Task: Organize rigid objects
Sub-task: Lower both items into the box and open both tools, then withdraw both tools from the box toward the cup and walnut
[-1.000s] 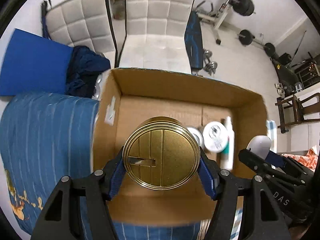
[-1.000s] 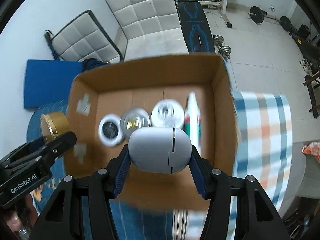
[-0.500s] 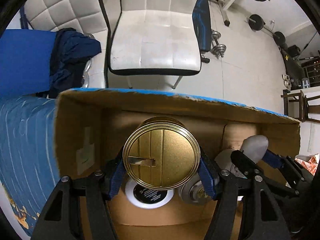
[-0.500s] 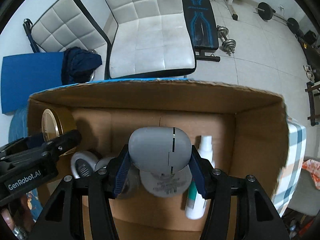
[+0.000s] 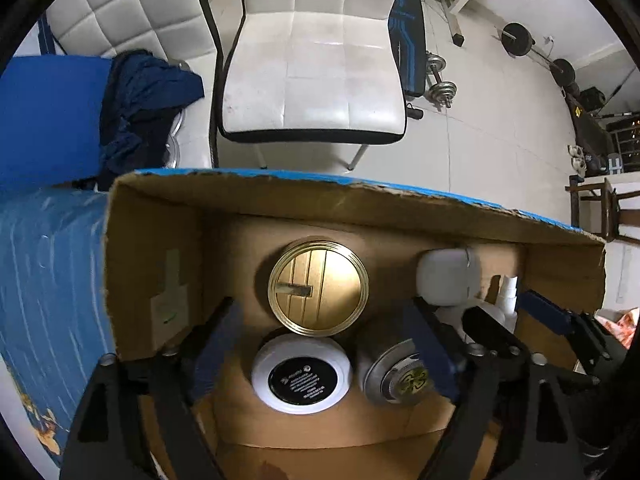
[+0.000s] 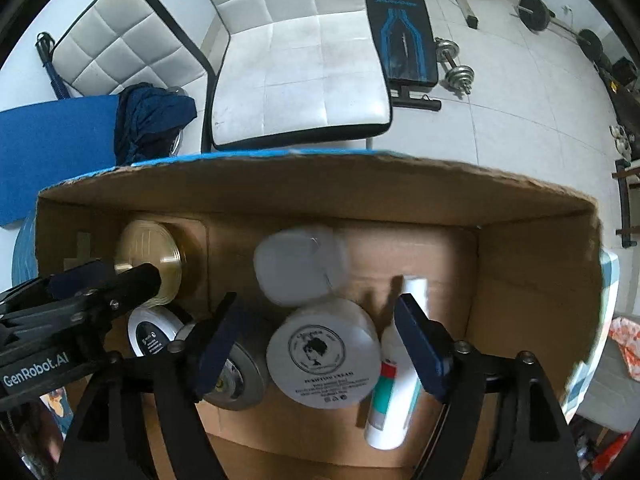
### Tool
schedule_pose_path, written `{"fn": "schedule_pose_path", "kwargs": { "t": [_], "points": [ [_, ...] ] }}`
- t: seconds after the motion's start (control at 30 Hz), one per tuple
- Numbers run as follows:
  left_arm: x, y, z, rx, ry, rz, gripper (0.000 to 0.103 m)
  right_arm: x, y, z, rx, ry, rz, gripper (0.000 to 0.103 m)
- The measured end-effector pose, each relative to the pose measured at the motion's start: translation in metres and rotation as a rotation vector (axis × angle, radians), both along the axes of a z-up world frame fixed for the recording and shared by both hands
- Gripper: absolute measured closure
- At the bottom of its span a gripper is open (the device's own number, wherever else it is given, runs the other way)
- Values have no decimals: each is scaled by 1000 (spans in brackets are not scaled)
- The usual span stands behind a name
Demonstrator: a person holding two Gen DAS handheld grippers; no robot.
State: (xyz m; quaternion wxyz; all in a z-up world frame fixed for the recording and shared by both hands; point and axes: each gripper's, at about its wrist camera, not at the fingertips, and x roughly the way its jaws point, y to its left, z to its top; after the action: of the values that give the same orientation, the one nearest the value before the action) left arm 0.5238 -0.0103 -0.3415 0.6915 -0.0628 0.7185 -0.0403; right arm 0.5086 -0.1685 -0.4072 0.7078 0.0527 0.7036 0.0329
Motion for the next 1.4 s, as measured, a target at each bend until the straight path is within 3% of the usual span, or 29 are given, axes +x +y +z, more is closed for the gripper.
{"fn": "schedule_pose_path", "kwargs": {
  "t": [0.13, 0.27, 0.33, 0.57, 0.8, 0.9, 1.23, 1.4],
  "points": [
    [-5, -1, 9, 33, -23, -21, 14, -10, -1, 12, -12, -14, 10, 22],
    [-16, -2, 24, 52, -61, -39, 7, -25, 1, 27, -33, -28, 24, 3],
    [-25, -2, 34, 64, -86, -45, 6, -36, 3, 35, -47, -41, 31, 1],
    [-66, 9, 72, 82, -184, -31, 6, -78, 1, 60, -51, -67, 32, 0],
    [-110, 15, 115, 108, -290, -33, 6, -129, 2, 93, -140, -164, 24, 0],
    [-133, 19, 131, 117, -344, -12, 6, -150, -3, 106, -132, -188, -4, 0],
    [-194, 21, 155, 131, -415, -10, 6, -208, -4, 153, -111, -285, -42, 0],
    [-225, 33, 157, 145, -423, 15, 6, -238, -1, 148, -64, -269, -58, 0]
  ]
}}
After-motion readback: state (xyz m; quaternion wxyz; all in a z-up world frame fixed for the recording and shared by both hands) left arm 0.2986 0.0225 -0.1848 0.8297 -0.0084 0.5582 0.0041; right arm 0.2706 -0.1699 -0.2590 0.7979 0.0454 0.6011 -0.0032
